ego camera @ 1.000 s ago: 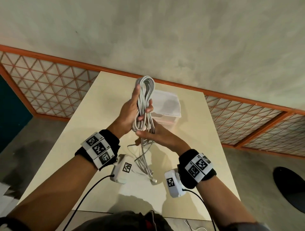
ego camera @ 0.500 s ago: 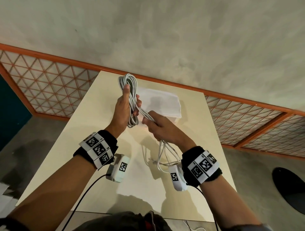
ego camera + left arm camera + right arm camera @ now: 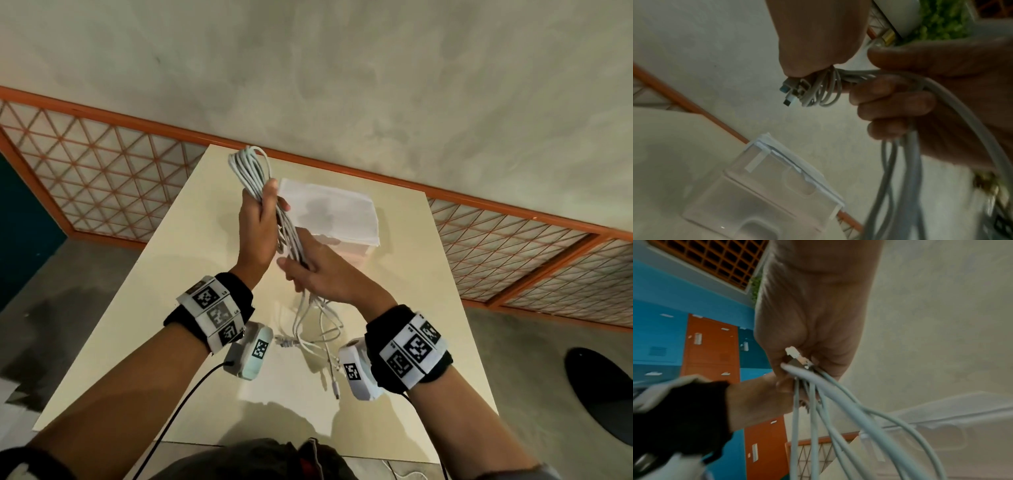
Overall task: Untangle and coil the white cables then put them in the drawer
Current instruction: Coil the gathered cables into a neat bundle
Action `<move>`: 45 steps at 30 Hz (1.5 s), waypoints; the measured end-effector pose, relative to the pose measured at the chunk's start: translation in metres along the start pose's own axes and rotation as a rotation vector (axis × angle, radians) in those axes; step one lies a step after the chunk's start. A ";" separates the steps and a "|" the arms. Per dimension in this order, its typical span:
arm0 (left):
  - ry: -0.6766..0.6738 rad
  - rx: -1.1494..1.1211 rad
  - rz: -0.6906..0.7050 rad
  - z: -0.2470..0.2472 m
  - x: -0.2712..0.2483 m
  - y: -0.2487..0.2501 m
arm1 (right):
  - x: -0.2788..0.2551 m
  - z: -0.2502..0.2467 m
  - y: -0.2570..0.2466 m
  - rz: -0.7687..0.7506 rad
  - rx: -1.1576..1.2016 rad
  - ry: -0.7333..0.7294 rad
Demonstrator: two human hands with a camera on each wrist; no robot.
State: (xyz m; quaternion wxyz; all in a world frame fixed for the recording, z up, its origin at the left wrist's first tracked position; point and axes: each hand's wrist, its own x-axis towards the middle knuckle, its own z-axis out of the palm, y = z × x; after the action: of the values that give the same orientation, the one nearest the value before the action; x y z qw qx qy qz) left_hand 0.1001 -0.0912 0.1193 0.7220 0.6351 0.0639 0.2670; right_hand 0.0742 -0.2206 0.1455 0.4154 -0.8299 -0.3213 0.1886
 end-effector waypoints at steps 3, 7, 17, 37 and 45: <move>0.084 -0.103 -0.081 -0.001 0.006 0.004 | 0.001 0.005 0.002 -0.033 0.008 -0.038; 0.213 -0.189 -0.109 -0.009 0.017 0.010 | -0.003 0.008 0.017 -0.030 0.009 -0.049; 0.267 -0.455 -0.276 -0.014 0.027 0.030 | -0.013 -0.004 0.050 0.074 0.344 0.086; 0.065 -0.271 -0.197 -0.003 0.015 0.035 | 0.000 -0.014 0.091 0.443 -0.119 0.642; 0.087 -0.324 -0.185 -0.009 0.017 0.046 | -0.024 -0.016 0.092 0.285 0.387 0.220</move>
State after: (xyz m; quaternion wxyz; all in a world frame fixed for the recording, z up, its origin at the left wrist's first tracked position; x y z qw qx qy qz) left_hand 0.0966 -0.0735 0.1651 0.8327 0.4900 0.1093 0.2335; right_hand 0.1006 -0.2876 0.0818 0.5682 -0.7873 -0.1121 0.2116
